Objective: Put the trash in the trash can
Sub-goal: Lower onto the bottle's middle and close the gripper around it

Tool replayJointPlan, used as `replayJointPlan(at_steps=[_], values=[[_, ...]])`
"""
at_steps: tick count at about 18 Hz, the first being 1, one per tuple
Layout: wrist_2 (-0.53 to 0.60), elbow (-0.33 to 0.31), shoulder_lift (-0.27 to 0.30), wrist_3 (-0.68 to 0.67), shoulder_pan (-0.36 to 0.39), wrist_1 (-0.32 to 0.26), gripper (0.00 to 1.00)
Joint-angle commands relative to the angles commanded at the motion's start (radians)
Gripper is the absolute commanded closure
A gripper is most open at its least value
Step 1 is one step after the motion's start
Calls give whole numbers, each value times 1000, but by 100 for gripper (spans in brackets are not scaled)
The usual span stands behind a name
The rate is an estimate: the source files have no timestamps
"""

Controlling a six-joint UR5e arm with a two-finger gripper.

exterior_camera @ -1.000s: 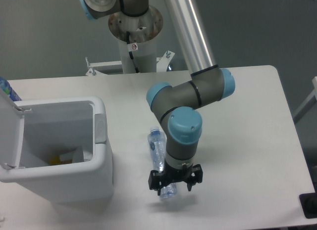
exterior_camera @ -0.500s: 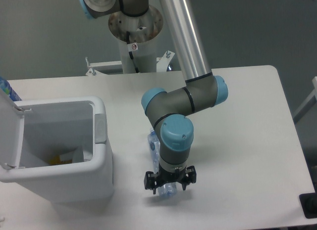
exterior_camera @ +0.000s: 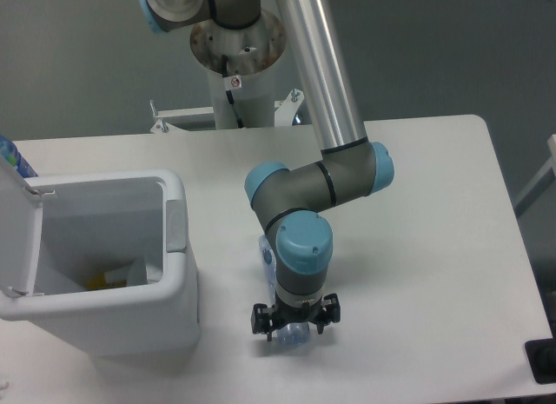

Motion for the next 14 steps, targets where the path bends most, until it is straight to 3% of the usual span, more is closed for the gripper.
replayJointPlan(at_steps=[2,5,14], values=[[3,0,0,0,-5,0,25],[5,0,0,2,-5,0,34],[5,2,5,5,-5,-2,40]])
